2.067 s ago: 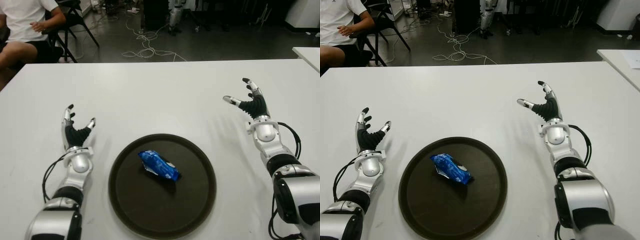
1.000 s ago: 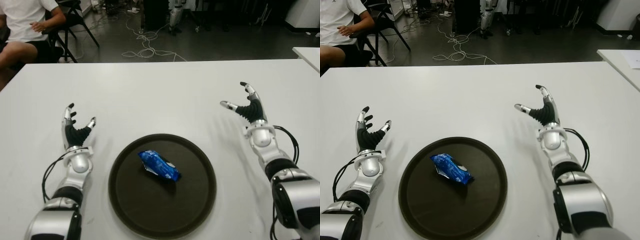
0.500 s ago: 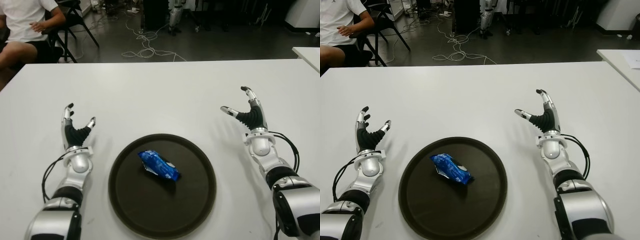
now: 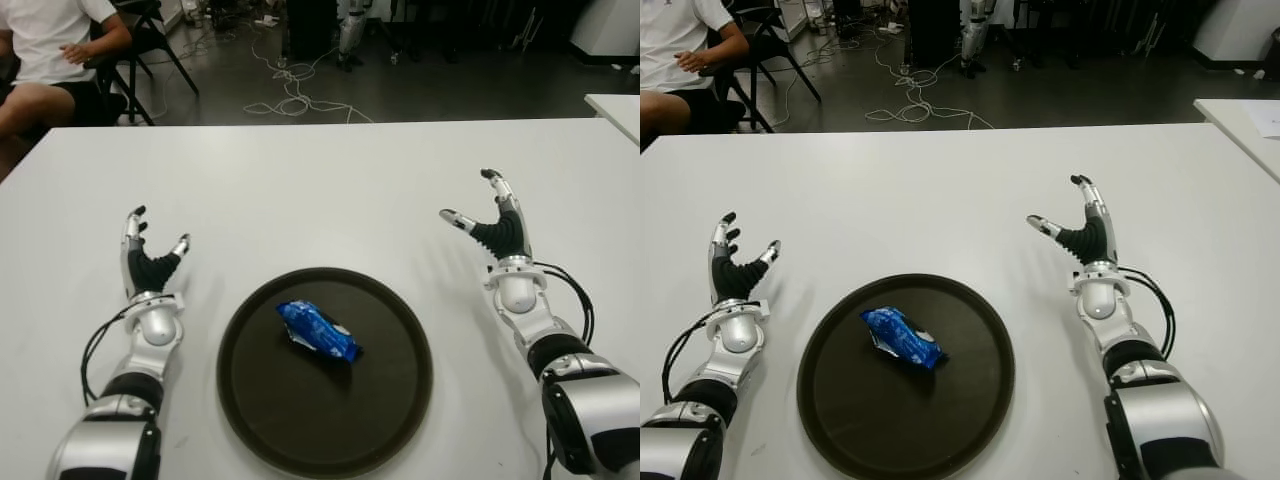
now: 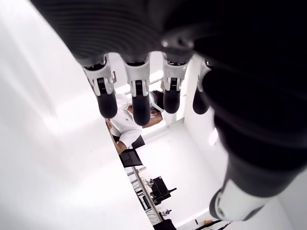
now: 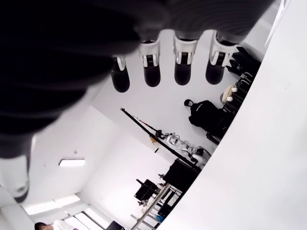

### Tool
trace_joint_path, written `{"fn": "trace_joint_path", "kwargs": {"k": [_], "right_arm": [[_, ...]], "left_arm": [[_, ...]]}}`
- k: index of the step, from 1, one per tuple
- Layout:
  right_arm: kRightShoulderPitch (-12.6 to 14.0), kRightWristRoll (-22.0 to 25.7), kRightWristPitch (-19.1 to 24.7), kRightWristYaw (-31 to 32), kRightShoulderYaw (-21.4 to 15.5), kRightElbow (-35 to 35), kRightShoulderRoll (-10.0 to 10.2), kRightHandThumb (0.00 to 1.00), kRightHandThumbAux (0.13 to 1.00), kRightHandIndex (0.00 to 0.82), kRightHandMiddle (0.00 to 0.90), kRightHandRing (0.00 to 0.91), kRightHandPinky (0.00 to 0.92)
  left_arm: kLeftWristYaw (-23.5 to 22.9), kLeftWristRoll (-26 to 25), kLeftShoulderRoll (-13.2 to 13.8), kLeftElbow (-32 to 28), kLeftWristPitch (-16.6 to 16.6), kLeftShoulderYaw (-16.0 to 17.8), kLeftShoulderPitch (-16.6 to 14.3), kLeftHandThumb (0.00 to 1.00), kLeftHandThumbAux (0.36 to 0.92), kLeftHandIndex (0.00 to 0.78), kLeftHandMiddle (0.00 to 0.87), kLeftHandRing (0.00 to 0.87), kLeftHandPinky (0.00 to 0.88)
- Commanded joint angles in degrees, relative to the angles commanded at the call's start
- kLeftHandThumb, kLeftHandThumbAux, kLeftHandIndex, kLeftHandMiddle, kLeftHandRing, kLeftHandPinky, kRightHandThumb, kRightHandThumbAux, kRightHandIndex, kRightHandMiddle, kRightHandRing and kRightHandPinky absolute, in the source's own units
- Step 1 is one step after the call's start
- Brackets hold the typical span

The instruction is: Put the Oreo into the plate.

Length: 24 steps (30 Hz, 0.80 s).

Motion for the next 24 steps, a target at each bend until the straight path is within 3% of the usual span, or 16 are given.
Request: {"fn": "trace_joint_path", "kwargs": {"k": [24], "right_arm": [[-0.5,0.3,-0.1,0.5,-0.4,0.4,0.1,0.000,0.595,0.018,0.000,0.000,0.000]], "left_arm": [[0.3,-0.2,0.0,0.4,0.1,0.2,-0.2,0.246,0.782,0.117,0.095,0.110,0.153]]}}
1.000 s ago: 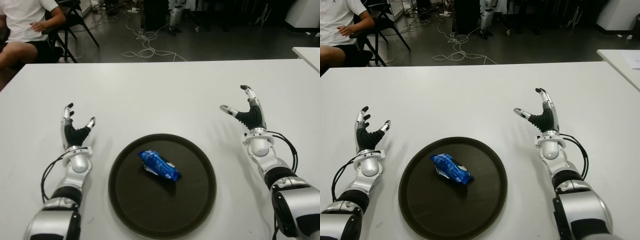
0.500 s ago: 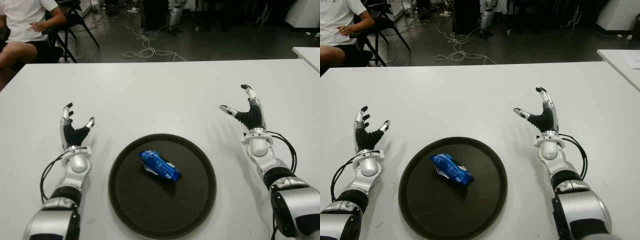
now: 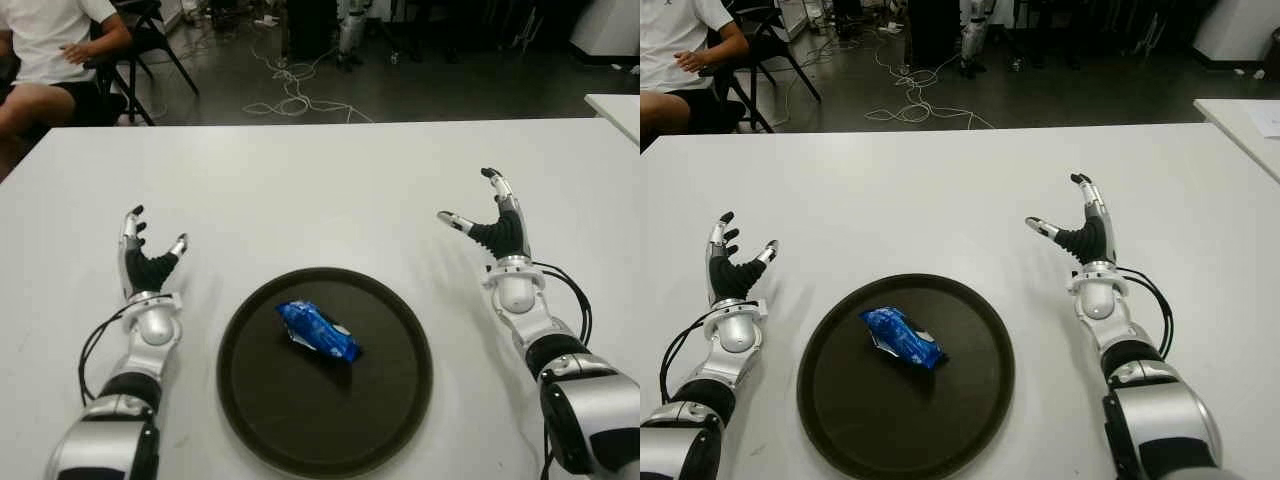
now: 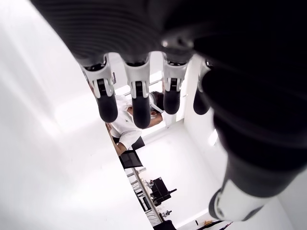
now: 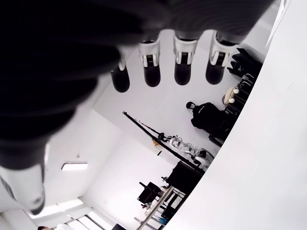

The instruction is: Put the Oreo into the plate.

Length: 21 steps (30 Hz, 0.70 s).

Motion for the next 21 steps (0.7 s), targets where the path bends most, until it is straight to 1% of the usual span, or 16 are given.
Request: {"fn": "trace_joint_path", "kwargs": {"k": [5,7,10,14,18,21], "right_arm": [[0.0,0.0,0.0,-0.1,0.0,-0.1,0.0,0.000,0.592,0.026,0.000,0.000,0.000],[-0.1,-0.1,0.1,-0.2,0.0,-0.1,0.0,0.000,0.593,0.022,0.000,0.000,0.000],[-0.1,-0.3,0.1,-0.2,0.2,-0.2,-0.1,0.000,0.584,0.019,0.000,0.000,0.000],[-0.2,-0.4,0.2,-0.1,0.3,-0.1,-0.1,0.000,0.567,0.019,0.000,0.000,0.000],[-0.2,-0.4,0.3,0.1,0.2,-0.1,-0.1,0.000,0.536,0.016,0.000,0.000,0.000],[-0.3,-0.4,0.4,0.0,0.3,-0.1,-0.1,0.000,0.536,0.013,0.000,0.000,0.000]], "left_arm": [[-0.2,0.1,0.0,-0.2,-0.3,-0.1,0.1,0.250,0.784,0.116,0.084,0.096,0.129],[-0.2,0.2,0.1,-0.2,-0.2,-0.2,0.1,0.229,0.784,0.110,0.086,0.099,0.127],[-0.3,0.1,0.1,-0.3,-0.1,-0.2,0.1,0.200,0.785,0.106,0.091,0.105,0.133],[-0.3,0.1,0.1,-0.1,0.0,-0.2,0.1,0.192,0.786,0.111,0.095,0.111,0.145],[-0.2,0.2,0.1,0.0,0.0,-0.2,0.1,0.181,0.785,0.115,0.098,0.111,0.138],[0.0,0.3,0.2,0.0,-0.1,-0.3,0.1,0.170,0.786,0.117,0.101,0.115,0.150]]}}
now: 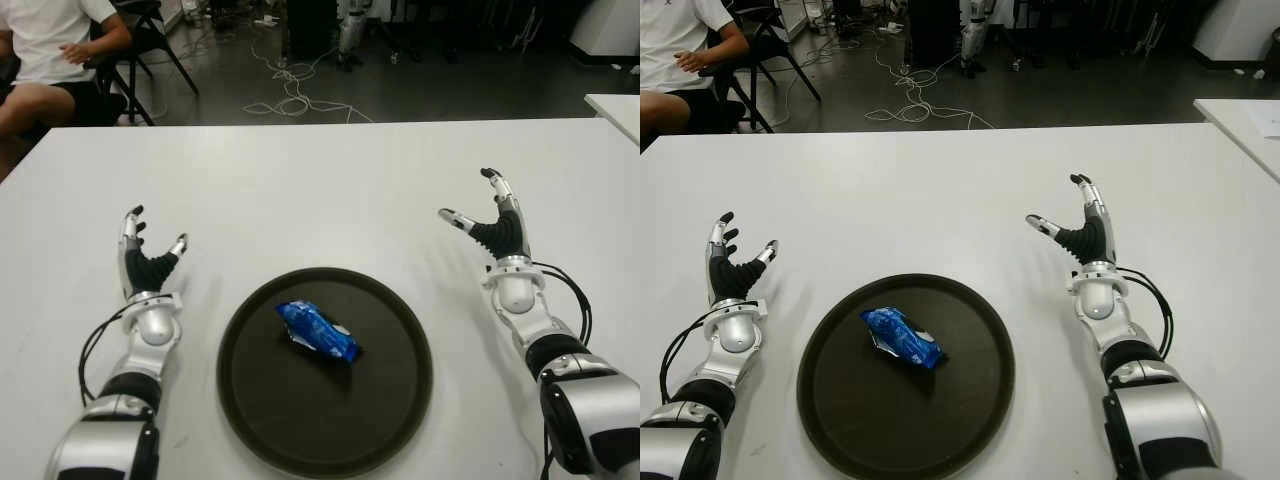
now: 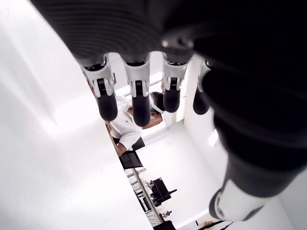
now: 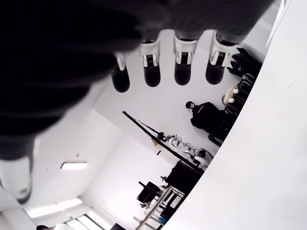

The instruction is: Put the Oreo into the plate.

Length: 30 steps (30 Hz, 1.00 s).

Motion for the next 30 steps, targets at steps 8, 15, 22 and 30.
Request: {"fn": "trace_joint_path", "kwargs": {"k": [8,15,22,30], "right_arm": [[-0.1,0.0,0.3,-0.1,0.0,0.1,0.1,0.000,0.548,0.019,0.000,0.000,0.000],[-0.1,-0.2,0.5,0.1,0.3,-0.1,0.1,0.000,0.566,0.018,0.000,0.000,0.000],[-0.2,-0.4,0.8,0.1,0.6,0.0,0.0,0.000,0.556,0.013,0.000,0.000,0.000],[-0.3,-0.4,1.4,0.1,0.6,0.0,0.0,0.000,0.575,0.010,0.000,0.000,0.000]], "left_arm": [[-0.1,0.1,0.1,0.1,-0.9,-0.1,0.0,0.196,0.797,0.123,0.101,0.119,0.159],[-0.6,-0.2,0.0,0.1,-0.9,0.1,0.0,0.213,0.793,0.115,0.089,0.099,0.125],[-1.2,-0.8,-0.1,0.2,-0.5,0.5,-0.1,0.232,0.786,0.116,0.086,0.098,0.134],[-0.9,-0.7,-0.1,0.1,-0.3,0.5,0.0,0.213,0.783,0.112,0.084,0.093,0.117]]}}
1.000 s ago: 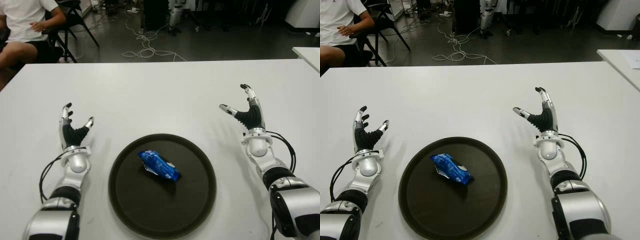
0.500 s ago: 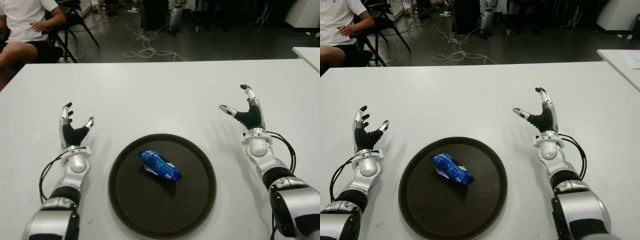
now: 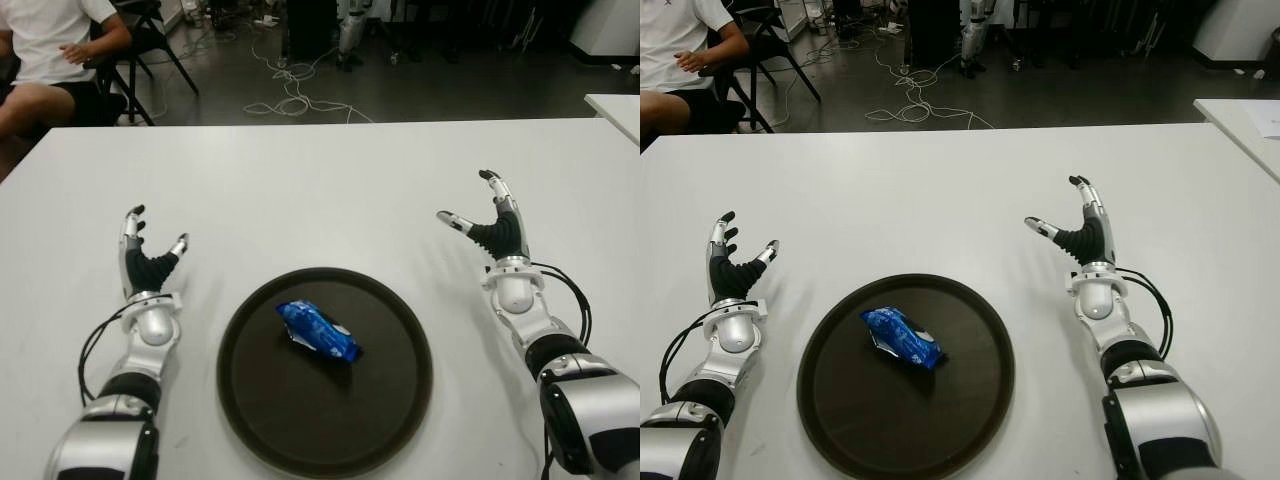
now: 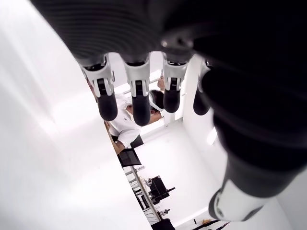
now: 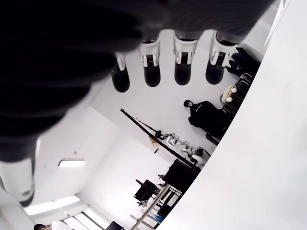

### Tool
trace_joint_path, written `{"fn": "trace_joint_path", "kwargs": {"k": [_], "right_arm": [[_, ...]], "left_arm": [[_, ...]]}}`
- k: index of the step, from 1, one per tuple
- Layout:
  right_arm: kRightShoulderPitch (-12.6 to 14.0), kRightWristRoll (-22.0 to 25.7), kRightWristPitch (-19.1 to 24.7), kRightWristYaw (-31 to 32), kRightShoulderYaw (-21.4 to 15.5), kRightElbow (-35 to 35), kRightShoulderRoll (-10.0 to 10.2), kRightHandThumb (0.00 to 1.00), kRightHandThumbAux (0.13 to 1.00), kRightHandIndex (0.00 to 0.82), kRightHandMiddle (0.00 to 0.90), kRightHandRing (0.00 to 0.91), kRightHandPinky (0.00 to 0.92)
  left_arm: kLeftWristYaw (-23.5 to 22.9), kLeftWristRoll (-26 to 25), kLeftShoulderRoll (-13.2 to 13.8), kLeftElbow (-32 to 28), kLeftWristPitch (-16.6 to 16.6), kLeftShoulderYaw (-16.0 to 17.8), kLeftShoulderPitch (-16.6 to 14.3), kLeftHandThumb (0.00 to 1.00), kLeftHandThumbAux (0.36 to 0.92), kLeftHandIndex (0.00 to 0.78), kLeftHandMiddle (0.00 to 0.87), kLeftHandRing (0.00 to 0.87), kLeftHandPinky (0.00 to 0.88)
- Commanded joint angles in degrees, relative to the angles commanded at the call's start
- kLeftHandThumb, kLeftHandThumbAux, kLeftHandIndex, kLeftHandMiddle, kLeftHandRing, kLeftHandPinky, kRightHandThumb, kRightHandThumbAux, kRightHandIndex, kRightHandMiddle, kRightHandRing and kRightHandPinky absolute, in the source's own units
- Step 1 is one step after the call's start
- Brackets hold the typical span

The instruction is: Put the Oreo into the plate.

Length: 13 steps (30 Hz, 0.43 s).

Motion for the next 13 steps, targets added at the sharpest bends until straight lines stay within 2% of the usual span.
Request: {"fn": "trace_joint_path", "kwargs": {"k": [13], "right_arm": [[0.3,-0.3,0.1,-0.2,0.4,-0.2,0.1,0.000,0.593,0.007,0.000,0.000,0.000]], "left_arm": [[0.2,0.2,0.0,0.0,-0.4,-0.2,0.3,0.220,0.787,0.122,0.107,0.116,0.143]]}}
